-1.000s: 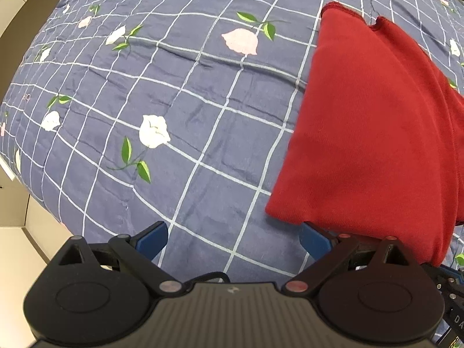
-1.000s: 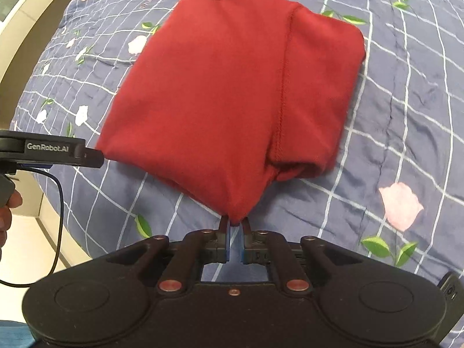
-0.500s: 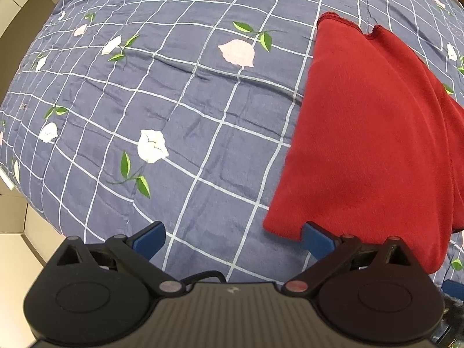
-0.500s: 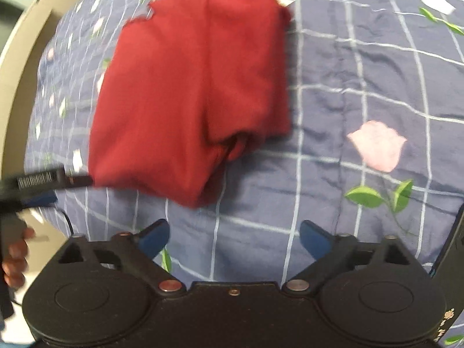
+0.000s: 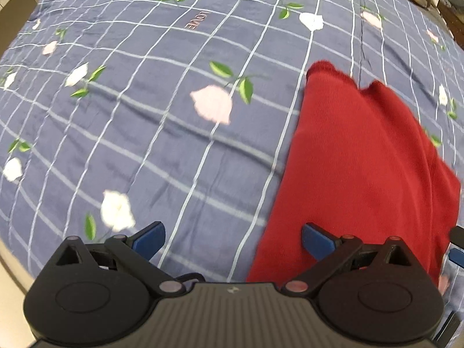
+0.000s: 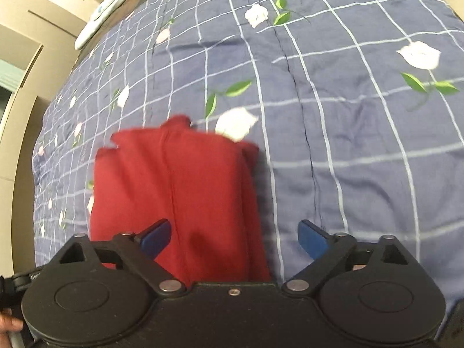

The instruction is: Fold small clothes

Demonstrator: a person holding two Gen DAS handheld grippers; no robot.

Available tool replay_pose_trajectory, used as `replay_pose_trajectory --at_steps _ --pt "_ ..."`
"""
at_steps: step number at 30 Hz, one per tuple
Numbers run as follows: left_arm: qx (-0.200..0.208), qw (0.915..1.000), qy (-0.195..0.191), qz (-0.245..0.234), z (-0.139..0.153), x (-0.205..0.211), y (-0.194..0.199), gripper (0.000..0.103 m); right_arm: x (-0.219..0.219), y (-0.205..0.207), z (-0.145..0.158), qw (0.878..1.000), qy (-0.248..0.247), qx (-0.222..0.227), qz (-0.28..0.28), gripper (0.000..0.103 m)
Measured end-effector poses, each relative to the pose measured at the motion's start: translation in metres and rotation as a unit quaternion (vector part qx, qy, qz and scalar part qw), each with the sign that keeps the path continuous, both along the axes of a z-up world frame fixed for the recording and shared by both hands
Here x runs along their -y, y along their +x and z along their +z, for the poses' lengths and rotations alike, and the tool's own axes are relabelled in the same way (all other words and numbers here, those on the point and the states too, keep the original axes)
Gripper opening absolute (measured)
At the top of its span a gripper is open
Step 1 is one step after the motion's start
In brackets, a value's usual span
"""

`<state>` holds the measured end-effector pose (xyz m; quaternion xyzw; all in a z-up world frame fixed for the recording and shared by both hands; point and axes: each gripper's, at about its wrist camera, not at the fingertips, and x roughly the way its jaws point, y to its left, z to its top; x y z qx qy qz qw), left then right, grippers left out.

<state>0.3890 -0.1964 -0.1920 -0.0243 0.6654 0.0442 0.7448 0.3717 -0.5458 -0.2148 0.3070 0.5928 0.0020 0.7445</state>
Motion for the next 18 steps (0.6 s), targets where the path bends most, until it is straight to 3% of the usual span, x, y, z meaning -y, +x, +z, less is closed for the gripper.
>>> replay_pose_trajectory --at_steps 9,15,18 --pt "-0.014 0.9965 -0.082 -0.011 -0.014 0.004 0.030 0.100 -0.006 0.018 -0.024 0.999 0.019 -0.027 -0.014 0.065" --pt "-0.029 0.9920 -0.122 -0.017 -0.016 0.007 0.034 0.086 -0.014 0.017 -0.022 0.999 0.008 -0.029 -0.015 0.042" --pt "-0.032 0.9891 -0.142 -0.022 -0.016 0.009 0.035 0.072 -0.019 0.019 -0.019 1.000 0.002 -0.026 -0.012 0.029"
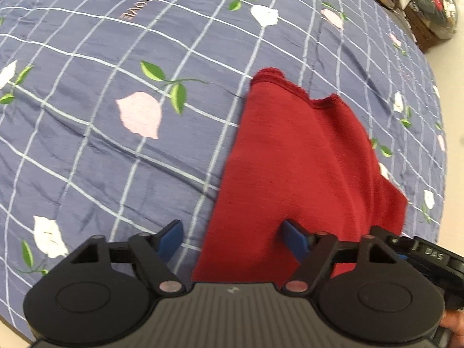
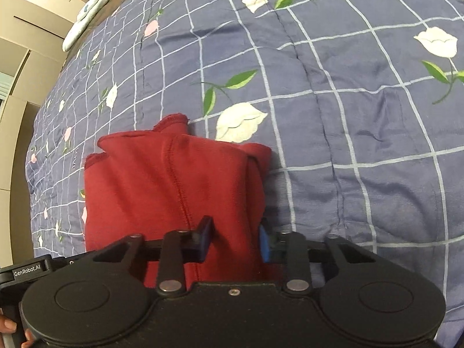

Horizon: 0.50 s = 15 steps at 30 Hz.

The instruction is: Fold small clothes

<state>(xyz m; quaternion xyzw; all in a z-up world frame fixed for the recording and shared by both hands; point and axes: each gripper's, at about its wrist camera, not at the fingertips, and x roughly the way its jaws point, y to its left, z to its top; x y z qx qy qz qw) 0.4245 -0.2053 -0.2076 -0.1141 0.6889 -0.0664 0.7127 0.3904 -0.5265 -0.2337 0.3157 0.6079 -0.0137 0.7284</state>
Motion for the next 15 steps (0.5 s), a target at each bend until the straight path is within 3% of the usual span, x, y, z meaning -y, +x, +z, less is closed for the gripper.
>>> replay_pose_trajectory --at_steps 2,3,5,8,15 --pt "-0.001 0.9998 -0.018 -0.003 0.001 0.002 0.000 0.056 -0.004 0.000 0.004 1.000 -0.010 0.001 0.003 0.024" --pt "-0.002 0.9998 -0.019 -0.005 0.002 0.003 0.000 0.056 -0.005 0.000 0.006 1.000 -0.014 0.003 0.003 0.020" --pt "0.003 0.9997 -0.015 -0.016 0.004 0.005 -0.001 0.039 -0.008 -0.002 0.012 1.000 -0.022 0.008 0.004 0.018" --pt "0.011 0.9993 -0.010 -0.033 0.010 0.008 -0.002 0.026 -0.015 -0.003 0.023 0.999 -0.034 0.018 0.007 0.016" --pt "0.019 0.9982 -0.020 -0.053 0.035 0.003 0.003 0.019 -0.034 -0.007 0.056 0.998 -0.029 0.054 0.005 0.014"
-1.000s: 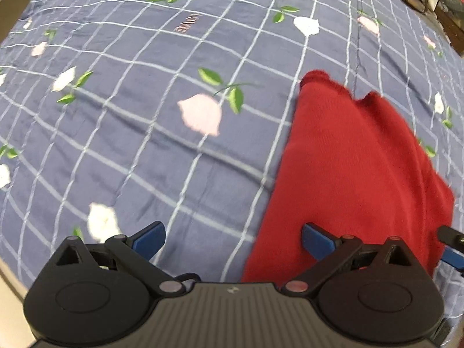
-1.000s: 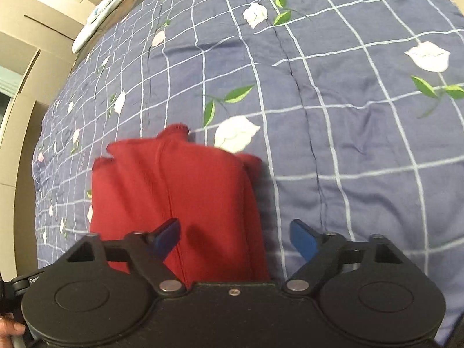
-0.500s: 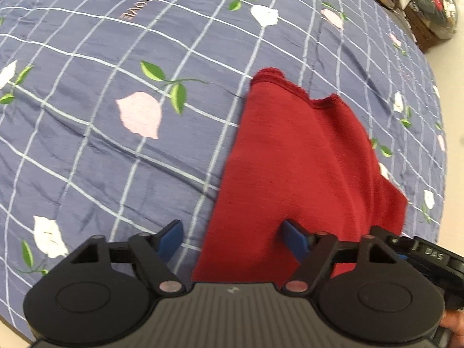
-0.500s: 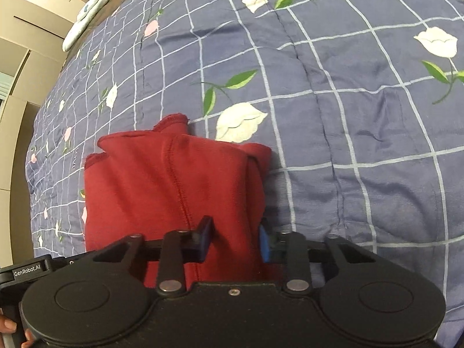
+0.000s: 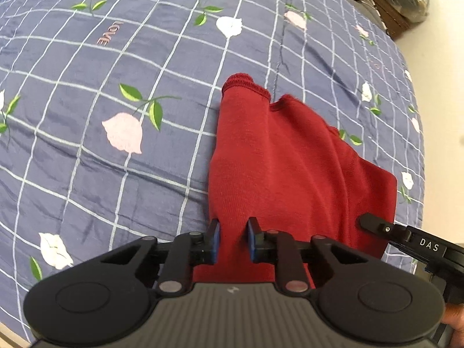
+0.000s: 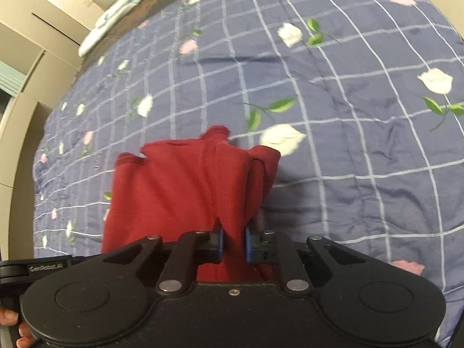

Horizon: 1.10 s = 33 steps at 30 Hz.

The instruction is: Fold small clothes

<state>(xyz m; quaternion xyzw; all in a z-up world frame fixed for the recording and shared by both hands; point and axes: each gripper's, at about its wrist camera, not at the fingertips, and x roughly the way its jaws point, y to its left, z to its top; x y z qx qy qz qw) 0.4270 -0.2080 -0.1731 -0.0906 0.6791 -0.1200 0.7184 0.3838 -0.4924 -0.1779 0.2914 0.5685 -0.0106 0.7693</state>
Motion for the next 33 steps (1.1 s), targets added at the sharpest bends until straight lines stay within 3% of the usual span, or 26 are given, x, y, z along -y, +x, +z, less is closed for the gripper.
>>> replay_pose_trajectory --at_steps 9,16,23,28,33 --pt "0.027 0.9995 0.016 0.005 0.042 -0.043 0.016 0.019 -0.050 0.018 0.030 0.999 0.030 0.028 0.010 0.014" --pt "0.039 0.9980 0.041 0.026 0.054 -0.099 0.019 0.019 -0.108 0.035 0.028 0.998 0.042 0.028 0.042 0.014" --pt "0.024 0.9977 0.052 0.037 0.036 -0.146 0.009 0.019 -0.154 0.032 0.008 0.998 0.036 -0.004 0.047 0.014" --pt "0.007 0.9982 0.052 0.029 0.016 -0.163 -0.002 0.020 -0.169 0.019 -0.007 0.999 0.004 -0.028 0.027 0.015" --pt "0.018 0.9975 0.066 0.017 0.014 -0.161 -0.006 0.024 -0.168 0.016 -0.003 0.999 -0.026 -0.028 0.024 0.025"
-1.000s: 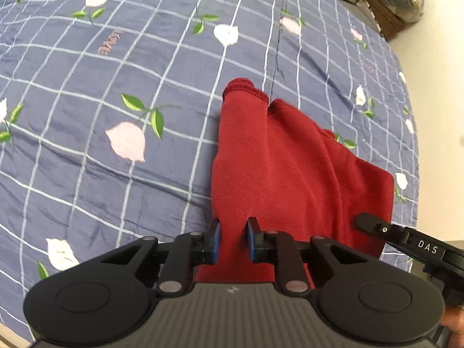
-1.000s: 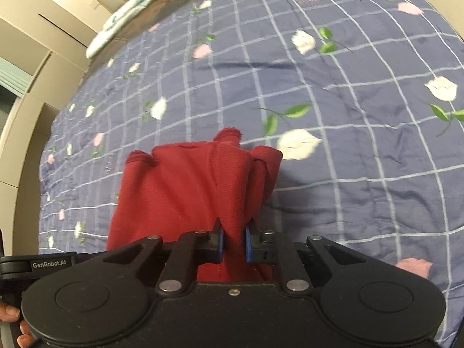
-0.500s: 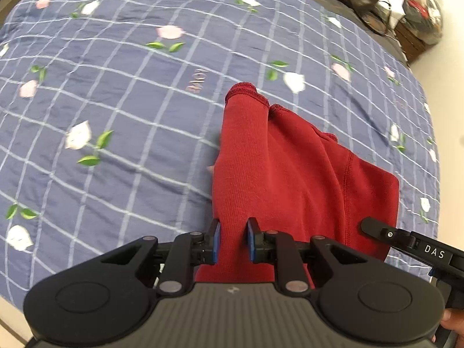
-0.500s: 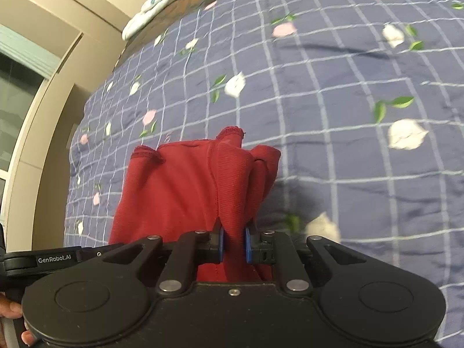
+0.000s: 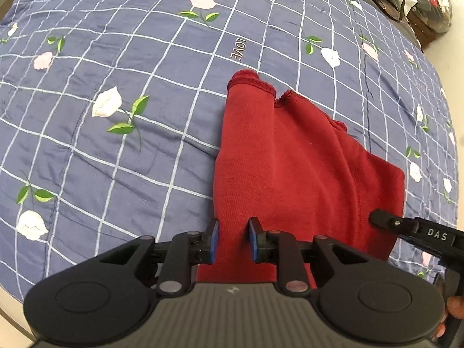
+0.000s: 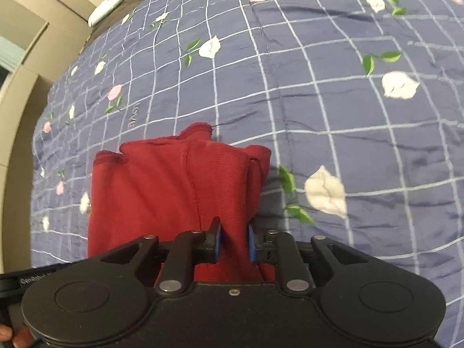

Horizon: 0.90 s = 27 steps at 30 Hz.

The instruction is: Fold small clothes

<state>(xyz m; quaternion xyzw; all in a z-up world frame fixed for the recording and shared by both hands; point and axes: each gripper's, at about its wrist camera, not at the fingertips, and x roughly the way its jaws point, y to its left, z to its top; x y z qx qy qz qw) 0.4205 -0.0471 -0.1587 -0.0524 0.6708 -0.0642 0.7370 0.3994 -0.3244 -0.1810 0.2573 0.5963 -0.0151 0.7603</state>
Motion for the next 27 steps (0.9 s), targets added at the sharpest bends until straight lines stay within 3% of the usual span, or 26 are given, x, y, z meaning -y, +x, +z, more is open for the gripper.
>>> replay_pose_trajectory --at_steps 1,5,7,11,14,19,27 --pt "0.001 1.0000 0.008 -0.001 0.000 0.000 -0.001 0.025 -0.001 -0.001 0.003 1.000 -0.010 0.001 0.005 0.028" --pt "0.013 0.9995 0.030 0.000 0.009 0.001 -0.007 0.052 0.002 -0.009 0.016 0.999 -0.021 0.023 0.012 0.037" --pt "0.023 0.9990 0.039 -0.003 0.017 0.001 -0.014 0.055 0.003 -0.018 0.026 0.999 -0.025 0.039 0.014 0.048" --pt "0.055 0.9966 0.060 -0.007 0.042 0.000 -0.034 0.073 0.000 -0.043 0.053 0.996 -0.032 0.080 0.021 0.062" --pt "0.089 0.9931 0.075 -0.010 0.067 0.000 -0.060 0.085 -0.004 -0.067 0.076 0.992 -0.042 0.112 0.027 0.077" --pt "0.152 0.9845 0.087 -0.009 0.108 -0.004 -0.108 0.097 -0.012 -0.121 0.117 0.983 -0.065 0.165 0.040 0.098" --pt "0.245 0.9658 0.086 0.007 0.154 -0.025 -0.197 0.102 -0.027 -0.213 0.158 0.971 -0.081 0.218 0.057 0.102"
